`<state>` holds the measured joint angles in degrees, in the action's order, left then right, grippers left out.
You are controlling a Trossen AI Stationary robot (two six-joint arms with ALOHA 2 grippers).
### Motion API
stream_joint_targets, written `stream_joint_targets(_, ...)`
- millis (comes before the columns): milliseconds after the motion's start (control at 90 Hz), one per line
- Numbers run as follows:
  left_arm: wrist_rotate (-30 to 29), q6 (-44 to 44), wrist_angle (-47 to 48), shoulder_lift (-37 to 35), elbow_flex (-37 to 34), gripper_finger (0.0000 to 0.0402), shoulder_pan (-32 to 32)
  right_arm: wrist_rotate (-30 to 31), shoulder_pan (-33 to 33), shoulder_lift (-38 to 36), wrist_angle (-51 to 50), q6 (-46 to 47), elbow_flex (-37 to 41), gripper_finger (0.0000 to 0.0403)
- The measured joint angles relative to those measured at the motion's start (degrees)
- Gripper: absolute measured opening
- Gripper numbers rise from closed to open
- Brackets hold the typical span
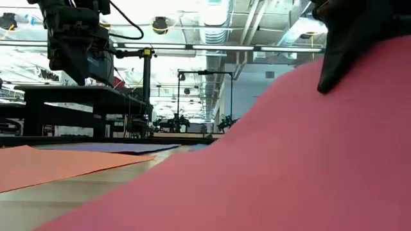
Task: Organize paper
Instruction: Stack the pink paper on the bottom center pink papers
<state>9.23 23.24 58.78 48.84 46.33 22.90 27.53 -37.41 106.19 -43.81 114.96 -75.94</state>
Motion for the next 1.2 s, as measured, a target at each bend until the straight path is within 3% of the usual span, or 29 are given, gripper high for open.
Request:
stream_joint_targets(567,-0.02,-0.14,0.02,0.0,0.02,0.0118,-0.13,-2.19,-1.9,5.44,-1.36,11.1,-0.02,0.0)
stream_joint_targets(1011,-0.02,-0.22,0.0,0.0,0.02,0.0118,-0.13,-3.26,-1.78,6.69,-2.22,6.6,-0.01,0.0002)
stream_joint_targets(1200,-0.02,-0.24,0.0,0.0,0.02,0.0118,-0.13,-5.22,-1.42,6.69,-0.13,5.2,0.68,0.0046)
